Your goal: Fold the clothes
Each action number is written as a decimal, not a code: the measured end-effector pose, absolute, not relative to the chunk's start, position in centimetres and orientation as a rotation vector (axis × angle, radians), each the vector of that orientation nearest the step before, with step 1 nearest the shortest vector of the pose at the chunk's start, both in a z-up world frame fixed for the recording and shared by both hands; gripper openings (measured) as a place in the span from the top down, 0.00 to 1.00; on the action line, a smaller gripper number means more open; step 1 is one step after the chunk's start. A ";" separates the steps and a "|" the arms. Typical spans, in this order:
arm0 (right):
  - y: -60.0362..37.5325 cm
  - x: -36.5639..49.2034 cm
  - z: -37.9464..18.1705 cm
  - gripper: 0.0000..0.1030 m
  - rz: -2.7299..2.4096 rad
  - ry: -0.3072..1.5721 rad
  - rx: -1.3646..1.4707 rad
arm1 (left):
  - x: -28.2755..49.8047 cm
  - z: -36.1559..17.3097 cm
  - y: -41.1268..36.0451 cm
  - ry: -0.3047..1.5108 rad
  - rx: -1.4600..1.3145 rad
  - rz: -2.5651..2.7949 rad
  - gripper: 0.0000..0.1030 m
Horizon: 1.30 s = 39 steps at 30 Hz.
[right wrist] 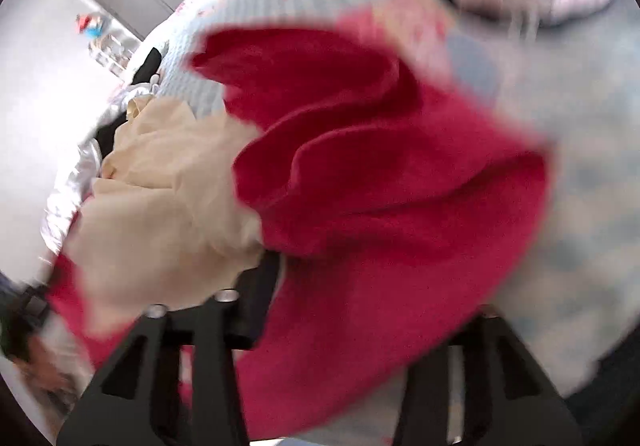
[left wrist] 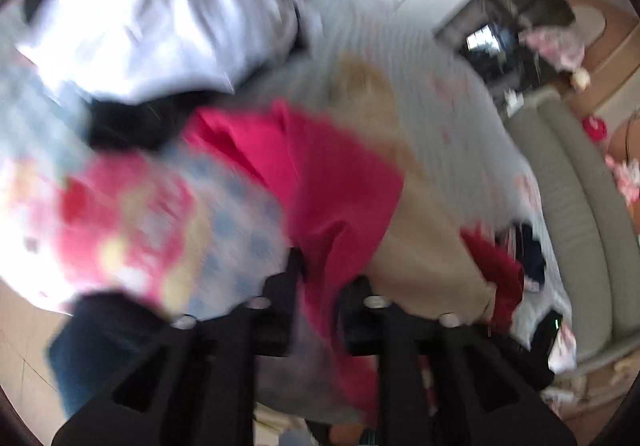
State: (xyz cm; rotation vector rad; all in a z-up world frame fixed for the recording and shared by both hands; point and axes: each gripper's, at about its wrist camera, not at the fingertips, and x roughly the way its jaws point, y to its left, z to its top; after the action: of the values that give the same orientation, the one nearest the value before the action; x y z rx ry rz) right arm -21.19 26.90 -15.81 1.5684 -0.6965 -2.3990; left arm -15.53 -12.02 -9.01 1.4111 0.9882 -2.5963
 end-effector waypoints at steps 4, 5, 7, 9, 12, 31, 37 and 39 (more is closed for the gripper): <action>25.4 -23.3 -16.7 0.51 -2.389 -0.662 1.570 | -18.3 -13.0 -11.3 1.110 1.586 -2.498 0.68; 25.2 -23.3 -15.5 0.71 -2.402 -0.633 1.531 | -18.5 -12.3 -10.8 1.104 1.570 -2.536 0.85; 24.7 -23.4 -13.2 0.85 -2.425 -0.575 1.452 | -18.6 -9.1 -9.7 1.031 1.479 -2.663 0.91; 24.1 -23.4 -10.8 0.87 -2.445 -0.517 1.372 | -18.2 -5.7 -9.1 1.027 1.364 -2.777 0.93; 25.2 -22.9 -5.9 0.87 -2.482 -0.572 1.192 | -16.5 1.4 -8.5 0.947 1.119 -2.966 0.93; 28.3 -16.8 -8.7 0.66 -2.249 -0.879 1.312 | -9.4 2.3 -10.4 1.121 1.113 -2.961 0.93; 26.2 -16.4 -16.8 0.44 -2.098 -0.988 1.486 | -10.2 -2.2 -11.5 1.210 1.253 -2.857 0.92; 26.5 -16.5 -16.3 0.33 -2.077 -1.011 1.442 | -10.5 -3.7 -11.9 1.238 1.299 -2.820 0.88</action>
State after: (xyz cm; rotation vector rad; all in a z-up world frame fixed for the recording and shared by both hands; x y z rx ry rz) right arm -16.50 26.53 -16.27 1.4418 -1.0114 -2.0772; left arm -10.53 -11.91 -3.65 1.2985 1.2381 -2.8198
